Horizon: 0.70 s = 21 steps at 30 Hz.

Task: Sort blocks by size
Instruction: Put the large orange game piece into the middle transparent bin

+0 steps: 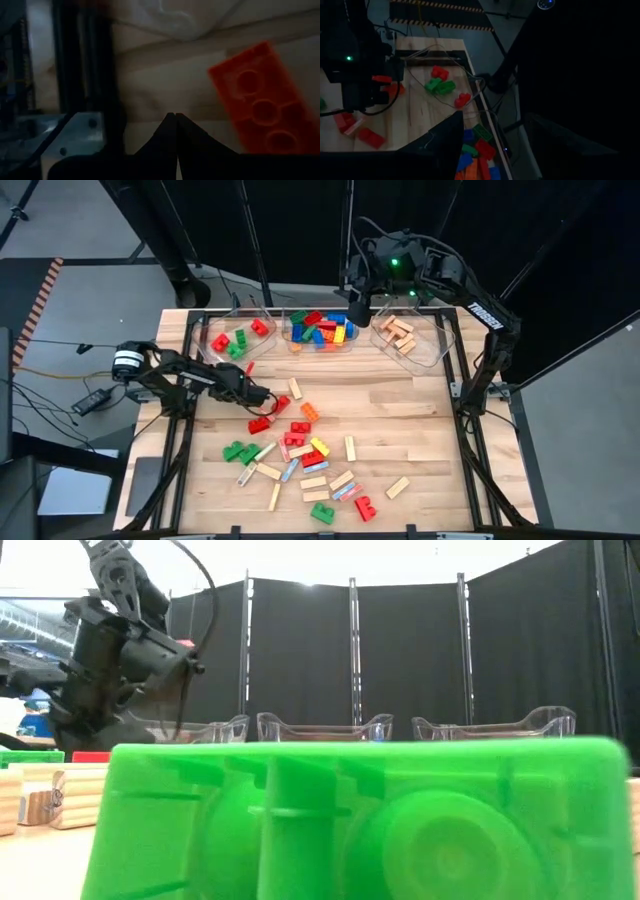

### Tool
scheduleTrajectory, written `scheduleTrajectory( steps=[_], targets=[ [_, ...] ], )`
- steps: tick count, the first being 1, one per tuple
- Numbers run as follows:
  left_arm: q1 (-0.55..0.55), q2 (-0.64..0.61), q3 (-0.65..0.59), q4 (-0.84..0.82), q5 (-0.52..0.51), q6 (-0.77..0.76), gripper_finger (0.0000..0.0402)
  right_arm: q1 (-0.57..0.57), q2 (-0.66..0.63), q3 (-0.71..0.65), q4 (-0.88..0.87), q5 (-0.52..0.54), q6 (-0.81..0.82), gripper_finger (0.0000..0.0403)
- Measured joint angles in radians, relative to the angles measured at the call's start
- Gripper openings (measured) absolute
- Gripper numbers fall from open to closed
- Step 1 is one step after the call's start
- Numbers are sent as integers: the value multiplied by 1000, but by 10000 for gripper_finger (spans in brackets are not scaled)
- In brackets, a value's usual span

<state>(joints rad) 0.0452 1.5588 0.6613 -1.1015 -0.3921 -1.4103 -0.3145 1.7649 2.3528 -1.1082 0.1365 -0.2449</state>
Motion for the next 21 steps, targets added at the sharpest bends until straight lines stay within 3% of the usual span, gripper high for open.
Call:
scheduleTrajectory(
  steps=[6, 14, 21],
  targets=[
    [0, 4, -1, 218, -48, 203, 1, 0, 0, 0, -8, 0, -1, 224],
    [-13, 5, 76, 425, -11, 491, 1, 0, 0, 0, -7, -8, -1, 224],
    [-13, 6, 110, 863, 33, 731, 1, 0, 0, 0, -8, -10, 9, 224]
  ],
)
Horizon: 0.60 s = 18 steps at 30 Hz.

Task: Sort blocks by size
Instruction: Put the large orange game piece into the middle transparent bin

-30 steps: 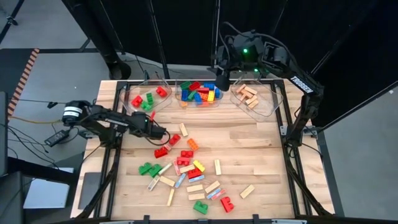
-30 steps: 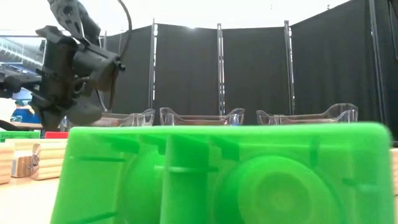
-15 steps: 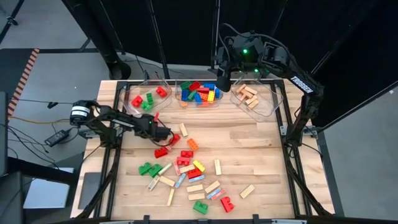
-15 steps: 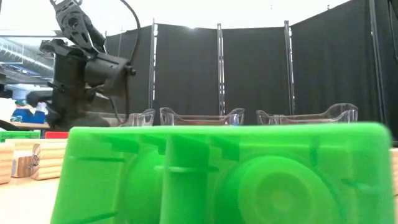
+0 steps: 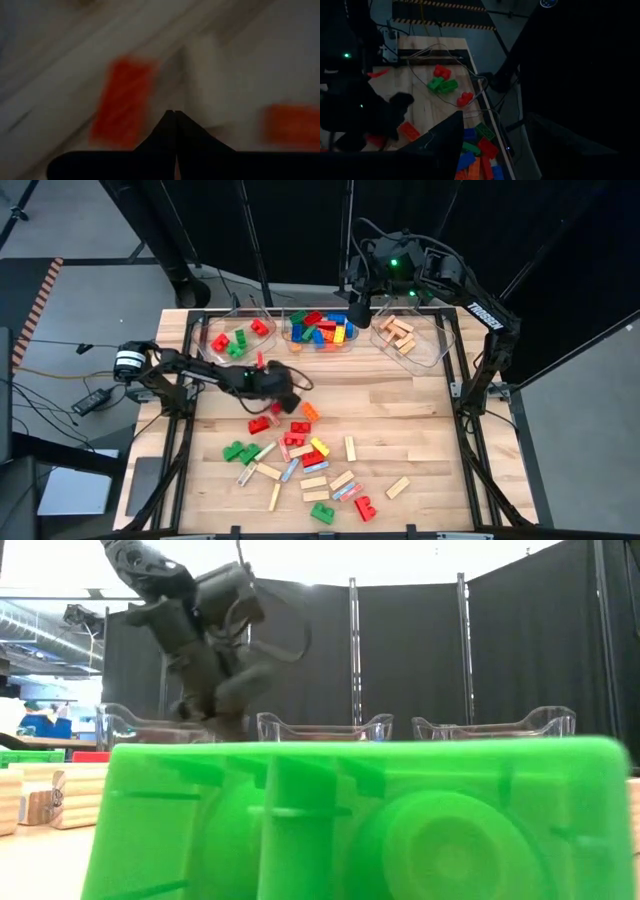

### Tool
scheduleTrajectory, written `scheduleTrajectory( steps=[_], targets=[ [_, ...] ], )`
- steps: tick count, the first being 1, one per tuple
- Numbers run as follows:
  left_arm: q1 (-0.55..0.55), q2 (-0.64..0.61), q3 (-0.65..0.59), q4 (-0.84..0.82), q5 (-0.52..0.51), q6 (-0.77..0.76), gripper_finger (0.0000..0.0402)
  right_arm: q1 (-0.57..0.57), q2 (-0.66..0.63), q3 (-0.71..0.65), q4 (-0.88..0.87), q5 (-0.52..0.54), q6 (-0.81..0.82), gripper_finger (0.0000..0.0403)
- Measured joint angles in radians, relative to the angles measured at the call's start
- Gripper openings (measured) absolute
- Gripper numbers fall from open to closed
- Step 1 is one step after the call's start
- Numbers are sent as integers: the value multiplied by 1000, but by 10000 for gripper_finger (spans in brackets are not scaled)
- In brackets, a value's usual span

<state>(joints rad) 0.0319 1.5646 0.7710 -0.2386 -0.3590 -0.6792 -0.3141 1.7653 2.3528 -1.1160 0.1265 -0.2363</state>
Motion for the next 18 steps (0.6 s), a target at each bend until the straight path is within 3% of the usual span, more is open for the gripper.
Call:
scheduleTrajectory(
  steps=[6, 12, 18],
  targets=[
    [11, -7, -1, 26, 28, 157, 1, 0, 0, 0, 0, 0, 0, 224],
    [35, -15, 67, -69, -74, 151, 1, -2, 0, 0, 0, 0, 23, 224],
    [77, -11, 99, -223, -246, 147, 0, -2, 0, 0, 0, 0, 27, 224]
  ],
)
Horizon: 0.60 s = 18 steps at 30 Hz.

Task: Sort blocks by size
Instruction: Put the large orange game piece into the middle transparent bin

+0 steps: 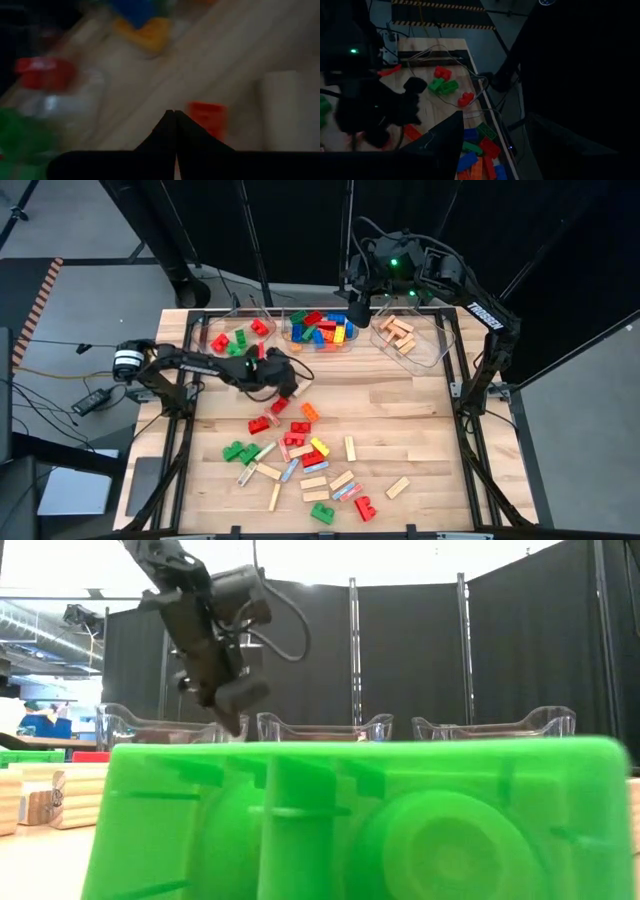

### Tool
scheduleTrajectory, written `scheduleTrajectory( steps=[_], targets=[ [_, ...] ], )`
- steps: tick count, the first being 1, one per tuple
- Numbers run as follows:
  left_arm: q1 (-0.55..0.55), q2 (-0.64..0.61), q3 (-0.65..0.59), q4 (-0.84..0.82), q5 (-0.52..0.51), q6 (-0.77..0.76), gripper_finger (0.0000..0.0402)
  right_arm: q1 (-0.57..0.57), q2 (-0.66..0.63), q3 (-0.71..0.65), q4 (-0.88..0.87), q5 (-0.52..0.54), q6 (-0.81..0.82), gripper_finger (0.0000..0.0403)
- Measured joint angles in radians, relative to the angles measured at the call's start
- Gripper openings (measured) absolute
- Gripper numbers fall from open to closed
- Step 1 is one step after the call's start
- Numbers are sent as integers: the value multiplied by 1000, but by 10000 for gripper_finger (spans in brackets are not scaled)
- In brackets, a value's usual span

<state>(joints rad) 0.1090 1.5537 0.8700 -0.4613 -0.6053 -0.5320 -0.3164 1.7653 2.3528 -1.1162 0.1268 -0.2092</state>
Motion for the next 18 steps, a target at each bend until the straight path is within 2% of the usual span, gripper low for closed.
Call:
scheduleTrajectory(
  steps=[4, 9, 12, 18],
  targets=[
    [48, 39, -15, -27, 20, 0, 0, 0, 0, 0, -1, 0, 0, 224],
    [69, 125, -27, 72, 59, 11, 0, 0, 0, 0, -3, -26, 0, 224],
    [77, 173, -28, 179, 214, 23, 0, 0, 0, 0, -3, -42, 1, 224],
    [46, 185, 3, 433, 614, 29, 0, 0, 0, 0, -20, -43, -1, 224]
  ],
)
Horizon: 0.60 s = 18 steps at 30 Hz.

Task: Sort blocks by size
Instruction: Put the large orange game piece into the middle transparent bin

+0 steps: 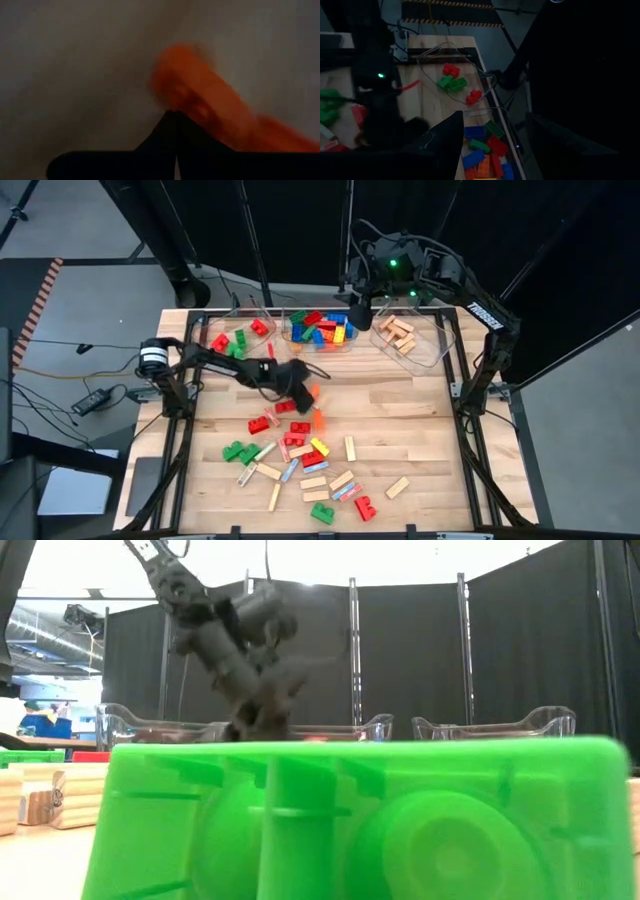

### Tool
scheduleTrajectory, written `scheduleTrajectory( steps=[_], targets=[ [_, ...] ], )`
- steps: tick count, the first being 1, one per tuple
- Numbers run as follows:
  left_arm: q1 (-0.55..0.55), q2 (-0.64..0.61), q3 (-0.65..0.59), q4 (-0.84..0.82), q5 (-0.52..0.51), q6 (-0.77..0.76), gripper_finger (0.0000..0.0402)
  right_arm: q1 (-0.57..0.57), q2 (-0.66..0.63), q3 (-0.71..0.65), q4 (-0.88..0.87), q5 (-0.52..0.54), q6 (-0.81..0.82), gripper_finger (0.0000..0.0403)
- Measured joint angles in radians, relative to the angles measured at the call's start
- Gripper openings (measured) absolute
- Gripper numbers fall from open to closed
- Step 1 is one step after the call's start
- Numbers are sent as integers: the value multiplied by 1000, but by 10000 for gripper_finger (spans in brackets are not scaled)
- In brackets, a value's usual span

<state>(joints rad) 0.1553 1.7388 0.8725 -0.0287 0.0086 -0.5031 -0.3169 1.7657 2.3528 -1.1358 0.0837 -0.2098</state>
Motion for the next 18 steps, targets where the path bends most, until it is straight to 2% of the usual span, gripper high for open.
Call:
scheduleTrajectory(
  steps=[3, 7, 11, 14, 16, 18],
  targets=[
    [14, -6, 24, 82, 79, 15, 0, -9, 0, 0, -12, 0, -2, 224],
    [21, -6, 34, 65, 88, 55, 0, -32, 0, 0, -97, -6, -59, 224],
    [35, -50, 57, 70, 78, 73, 0, -61, -2, -41, -288, -24, -68, 224],
    [46, -103, 72, 50, 71, 82, 0, -71, 0, -129, -435, -171, 41, 224],
    [53, -150, 73, 54, 72, 84, 0, -34, -14, -236, -424, -278, 112, 224],
    [62, -192, 73, 54, 61, 86, 0, 38, -36, -363, -382, -311, 148, 221]
  ],
)
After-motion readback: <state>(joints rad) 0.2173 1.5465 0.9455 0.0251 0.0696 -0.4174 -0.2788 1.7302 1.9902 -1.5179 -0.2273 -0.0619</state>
